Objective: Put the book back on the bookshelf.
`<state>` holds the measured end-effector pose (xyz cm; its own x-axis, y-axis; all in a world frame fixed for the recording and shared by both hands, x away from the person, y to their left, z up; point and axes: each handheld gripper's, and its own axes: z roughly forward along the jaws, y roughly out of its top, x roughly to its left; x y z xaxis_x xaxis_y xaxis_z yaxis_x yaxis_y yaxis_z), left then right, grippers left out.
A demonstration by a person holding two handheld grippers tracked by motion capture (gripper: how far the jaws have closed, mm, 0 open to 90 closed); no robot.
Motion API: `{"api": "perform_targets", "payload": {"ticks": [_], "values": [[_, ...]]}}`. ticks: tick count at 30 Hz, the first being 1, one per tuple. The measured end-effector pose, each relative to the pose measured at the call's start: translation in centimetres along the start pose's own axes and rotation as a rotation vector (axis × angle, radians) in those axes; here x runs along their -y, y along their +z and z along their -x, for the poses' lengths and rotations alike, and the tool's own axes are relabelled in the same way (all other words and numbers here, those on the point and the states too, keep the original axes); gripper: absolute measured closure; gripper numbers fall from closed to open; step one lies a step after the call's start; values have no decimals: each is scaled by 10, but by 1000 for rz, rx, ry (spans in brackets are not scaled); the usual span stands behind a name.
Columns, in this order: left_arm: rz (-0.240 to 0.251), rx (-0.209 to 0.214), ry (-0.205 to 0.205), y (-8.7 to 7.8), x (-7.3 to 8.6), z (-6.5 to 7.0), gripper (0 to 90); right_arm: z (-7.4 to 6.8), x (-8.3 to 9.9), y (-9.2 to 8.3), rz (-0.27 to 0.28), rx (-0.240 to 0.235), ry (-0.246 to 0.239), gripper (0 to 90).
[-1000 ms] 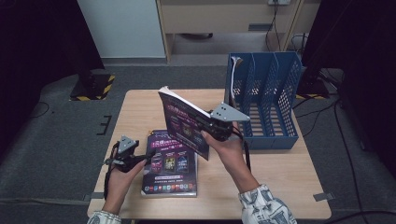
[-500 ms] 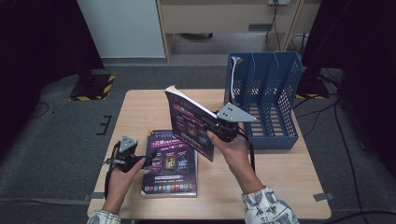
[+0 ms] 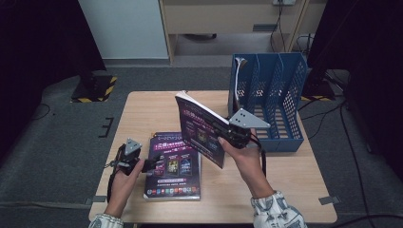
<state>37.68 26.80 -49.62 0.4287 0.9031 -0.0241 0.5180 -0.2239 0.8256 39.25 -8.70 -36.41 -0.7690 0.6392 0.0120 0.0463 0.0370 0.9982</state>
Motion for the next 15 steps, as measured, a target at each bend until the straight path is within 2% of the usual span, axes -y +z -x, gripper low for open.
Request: {"api": "perform_targets", "payload": {"ticks": [6, 10, 15], "values": [[-11, -36, 9, 1, 2, -3, 57, 1, 0, -4, -5, 7, 5, 824], [-20, -48, -7, 4, 3, -6, 57, 3, 0, -5, -3, 13, 2, 824], [-33, -83, -27, 6, 3, -11, 56, 3, 2, -8, -9, 13, 9, 824]]}}
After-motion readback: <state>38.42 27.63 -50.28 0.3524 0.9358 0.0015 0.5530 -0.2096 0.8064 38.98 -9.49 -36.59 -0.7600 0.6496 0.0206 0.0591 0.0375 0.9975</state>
